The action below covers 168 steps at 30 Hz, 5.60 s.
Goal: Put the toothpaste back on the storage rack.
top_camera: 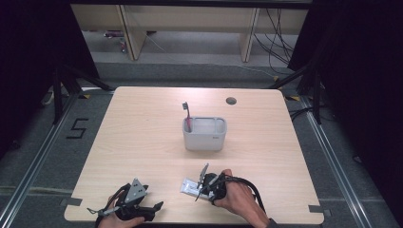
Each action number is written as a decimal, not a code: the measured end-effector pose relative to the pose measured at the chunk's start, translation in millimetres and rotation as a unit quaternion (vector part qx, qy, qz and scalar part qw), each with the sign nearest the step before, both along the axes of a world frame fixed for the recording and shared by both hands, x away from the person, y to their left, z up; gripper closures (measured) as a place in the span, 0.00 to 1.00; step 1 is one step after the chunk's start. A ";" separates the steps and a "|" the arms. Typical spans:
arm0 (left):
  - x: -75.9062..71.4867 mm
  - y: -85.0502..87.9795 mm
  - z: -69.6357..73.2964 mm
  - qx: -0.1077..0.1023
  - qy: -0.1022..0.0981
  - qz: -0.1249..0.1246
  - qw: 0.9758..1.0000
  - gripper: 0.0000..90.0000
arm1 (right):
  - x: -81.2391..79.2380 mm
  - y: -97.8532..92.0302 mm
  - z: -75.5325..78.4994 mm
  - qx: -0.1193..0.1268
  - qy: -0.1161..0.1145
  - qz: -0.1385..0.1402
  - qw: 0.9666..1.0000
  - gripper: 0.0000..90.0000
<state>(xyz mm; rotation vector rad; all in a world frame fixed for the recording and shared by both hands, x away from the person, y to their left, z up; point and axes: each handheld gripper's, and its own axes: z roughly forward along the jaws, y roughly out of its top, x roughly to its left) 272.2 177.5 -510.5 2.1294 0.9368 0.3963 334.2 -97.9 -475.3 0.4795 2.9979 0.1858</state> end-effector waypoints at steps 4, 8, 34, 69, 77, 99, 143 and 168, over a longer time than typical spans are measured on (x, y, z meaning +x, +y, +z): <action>-0.4 -0.3 0.1 0.002 0.001 0.000 1.000 0.23 | 0.6 0.6 -1.0 -0.002 0.004 0.000 1.000 0.71; -0.7 0.6 0.4 0.003 -0.001 -0.001 1.000 0.23 | 1.2 -0.5 -0.5 -0.001 0.001 0.013 1.000 0.73; 1.4 2.9 0.4 -0.004 0.000 0.013 1.000 0.24 | 7.5 5.6 2.8 -0.030 0.006 0.059 0.998 0.78; 0.7 3.8 0.1 0.008 0.000 0.008 1.000 0.24 | 10.9 -15.0 29.3 0.050 -0.029 0.030 0.998 0.80; 0.7 3.4 0.5 0.007 0.000 0.009 1.000 0.24 | 19.0 -35.6 55.3 0.174 -0.048 -0.008 0.984 0.80; 0.1 3.5 -0.5 -0.001 -0.002 0.008 1.000 0.24 | 61.0 -56.9 85.6 0.364 -0.110 -0.086 0.921 0.80; -1.2 4.0 -0.1 0.001 -0.002 0.006 1.000 0.24 | 133.0 -36.7 128.4 0.435 -0.177 -0.155 0.869 0.80; -1.9 3.1 -1.0 -0.007 -0.002 0.006 1.000 0.24 | 163.6 -26.0 100.5 0.440 -0.196 -0.178 0.858 0.80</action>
